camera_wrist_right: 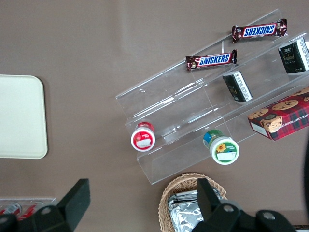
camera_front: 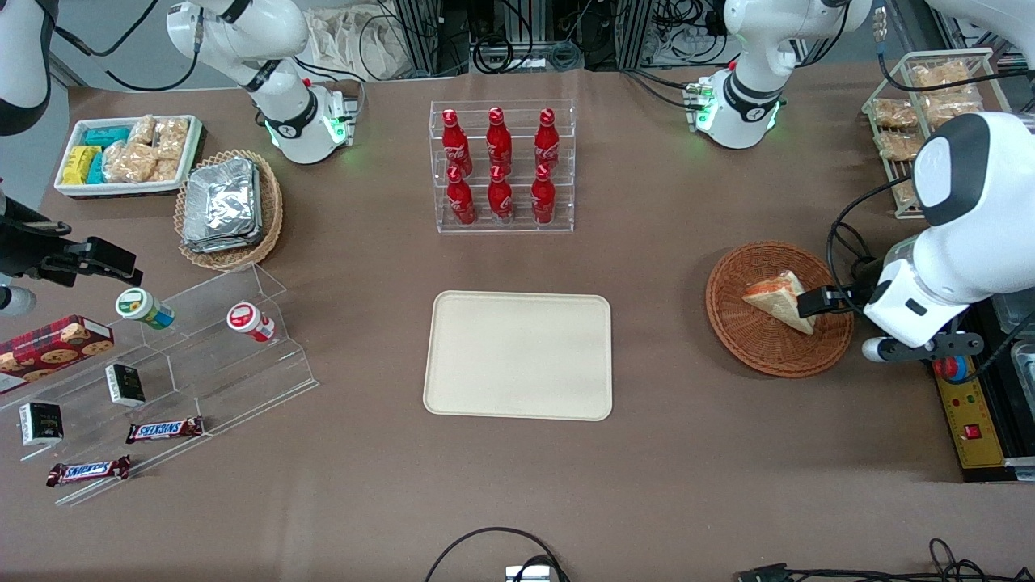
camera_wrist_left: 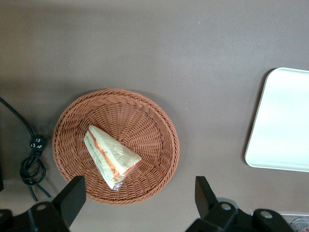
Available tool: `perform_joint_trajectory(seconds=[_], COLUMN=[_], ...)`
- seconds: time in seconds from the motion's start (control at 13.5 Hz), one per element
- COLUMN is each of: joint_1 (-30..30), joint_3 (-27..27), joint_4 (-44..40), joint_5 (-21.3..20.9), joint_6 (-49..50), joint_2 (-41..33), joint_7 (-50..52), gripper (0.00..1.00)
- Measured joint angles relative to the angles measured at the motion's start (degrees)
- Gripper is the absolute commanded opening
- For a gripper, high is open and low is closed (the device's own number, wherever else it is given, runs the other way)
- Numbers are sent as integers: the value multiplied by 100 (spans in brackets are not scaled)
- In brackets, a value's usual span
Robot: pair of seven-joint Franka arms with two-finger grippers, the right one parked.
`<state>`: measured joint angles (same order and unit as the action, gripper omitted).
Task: Place sandwich from basket to tray
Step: 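Lower the open left gripper toward the wrapped sandwich in the basket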
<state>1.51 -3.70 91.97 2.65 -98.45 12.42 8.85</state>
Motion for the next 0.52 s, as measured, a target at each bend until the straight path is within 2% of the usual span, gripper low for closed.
perform_joint_trajectory(seconds=[0.37,0.52], joint_1=[-17,-25], joint_3=[25,73], joint_4=[-32,71], joint_5=[0,-3], joint_6=[82,193], joint_2=[56,113], joint_7=[223,1150], gripper=[100,100])
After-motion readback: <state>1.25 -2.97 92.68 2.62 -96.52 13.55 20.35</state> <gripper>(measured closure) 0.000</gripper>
